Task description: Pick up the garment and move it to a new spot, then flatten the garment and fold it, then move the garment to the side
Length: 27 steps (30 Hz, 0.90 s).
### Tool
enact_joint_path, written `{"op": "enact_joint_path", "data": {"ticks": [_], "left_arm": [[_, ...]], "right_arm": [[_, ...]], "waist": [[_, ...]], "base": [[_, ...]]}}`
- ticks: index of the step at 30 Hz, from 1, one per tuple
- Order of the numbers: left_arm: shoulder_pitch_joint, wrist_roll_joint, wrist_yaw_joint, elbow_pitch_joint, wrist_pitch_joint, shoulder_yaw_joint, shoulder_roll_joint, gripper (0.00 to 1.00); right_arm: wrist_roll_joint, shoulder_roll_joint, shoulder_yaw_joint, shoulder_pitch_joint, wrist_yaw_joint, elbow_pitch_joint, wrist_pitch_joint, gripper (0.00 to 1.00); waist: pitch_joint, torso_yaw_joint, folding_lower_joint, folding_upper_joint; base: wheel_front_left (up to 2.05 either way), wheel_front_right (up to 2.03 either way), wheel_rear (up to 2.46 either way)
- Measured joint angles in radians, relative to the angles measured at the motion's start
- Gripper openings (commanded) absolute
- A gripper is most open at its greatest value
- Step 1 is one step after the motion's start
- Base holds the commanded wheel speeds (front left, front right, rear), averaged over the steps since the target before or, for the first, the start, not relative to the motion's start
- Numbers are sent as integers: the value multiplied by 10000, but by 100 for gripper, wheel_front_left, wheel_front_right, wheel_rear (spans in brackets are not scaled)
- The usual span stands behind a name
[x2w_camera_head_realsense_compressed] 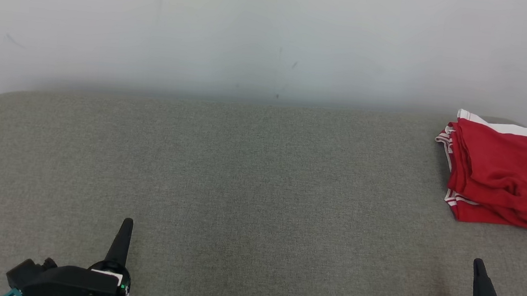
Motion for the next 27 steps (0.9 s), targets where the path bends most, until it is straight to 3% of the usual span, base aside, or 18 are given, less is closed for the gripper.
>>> {"op": "enact_joint_path", "data": {"ticks": [27], "left_arm": [[-484, -2017, -58, 171, 431, -69, 6, 0]], "right_arm": [[2059, -102, -228, -223, 0, -25, 474, 0]], "waist": [[40, -109, 0, 0]], "base": [[0, 0, 0]]}}
